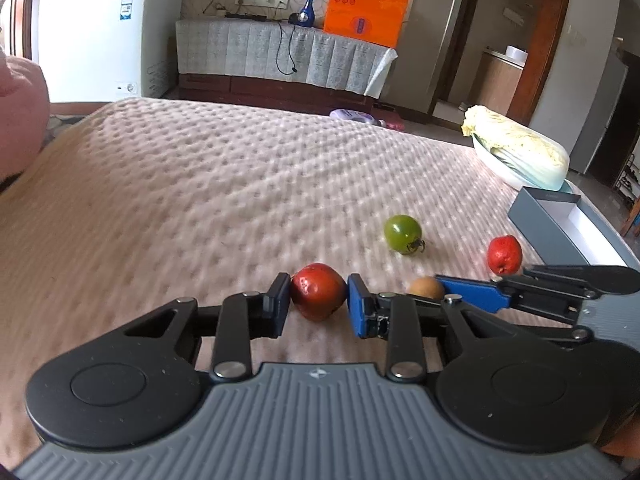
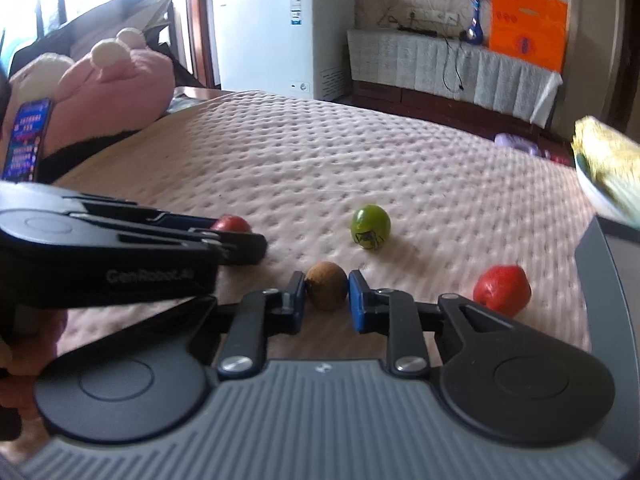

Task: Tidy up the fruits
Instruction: 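Grasp the red apple with the left tool while the right tool grasps a brown fruit, then carry the held red apple and brown fruit over the grey box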

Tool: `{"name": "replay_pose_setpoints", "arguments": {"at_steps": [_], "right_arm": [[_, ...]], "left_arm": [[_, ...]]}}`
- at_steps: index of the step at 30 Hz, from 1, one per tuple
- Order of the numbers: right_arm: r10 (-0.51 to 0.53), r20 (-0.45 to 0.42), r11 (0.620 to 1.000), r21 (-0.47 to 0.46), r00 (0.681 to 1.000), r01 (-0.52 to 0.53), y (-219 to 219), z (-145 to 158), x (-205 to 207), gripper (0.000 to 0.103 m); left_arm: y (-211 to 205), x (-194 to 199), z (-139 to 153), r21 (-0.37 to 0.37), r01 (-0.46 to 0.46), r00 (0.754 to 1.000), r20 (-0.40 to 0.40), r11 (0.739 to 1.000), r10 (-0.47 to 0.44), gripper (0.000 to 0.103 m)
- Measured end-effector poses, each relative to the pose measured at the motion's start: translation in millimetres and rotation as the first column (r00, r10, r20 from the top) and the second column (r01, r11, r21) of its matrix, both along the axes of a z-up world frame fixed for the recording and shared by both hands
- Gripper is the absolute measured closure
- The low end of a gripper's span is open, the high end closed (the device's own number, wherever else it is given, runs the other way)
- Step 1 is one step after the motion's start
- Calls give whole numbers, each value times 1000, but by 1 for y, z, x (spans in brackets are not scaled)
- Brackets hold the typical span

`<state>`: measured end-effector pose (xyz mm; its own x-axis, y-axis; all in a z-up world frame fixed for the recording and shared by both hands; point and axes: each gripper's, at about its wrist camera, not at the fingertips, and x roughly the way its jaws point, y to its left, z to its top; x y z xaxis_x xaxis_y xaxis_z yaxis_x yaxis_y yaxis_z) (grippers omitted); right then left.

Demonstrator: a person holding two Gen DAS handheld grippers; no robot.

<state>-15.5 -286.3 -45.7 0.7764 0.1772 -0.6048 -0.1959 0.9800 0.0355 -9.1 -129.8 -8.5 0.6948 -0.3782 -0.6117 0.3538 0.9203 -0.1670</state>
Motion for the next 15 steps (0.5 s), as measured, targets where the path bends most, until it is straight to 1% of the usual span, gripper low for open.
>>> {"name": "replay_pose_setpoints", "arguments": {"at_steps": [6,8,11,15], "right_arm": [[-21,-20,999,35,1000,21,-6,6,-15,77],[-26,-22,999,45,999,27,-8,10,-26,77],[-31,-5,998,45,1000,31,-10,22,-46,77],[-34,37,999,33,999,32,-15,42,-79,77]], "left_arm": [[-1,-6,9,24,8,1000,15,1000,-9,67],[-4,-10,15,19,17,999,29,1000,-17,67],[-9,-16,27,2,31,998,53,1000,-31,67],[-24,-28,40,-15,75,994,83,997,-73,67]]}}
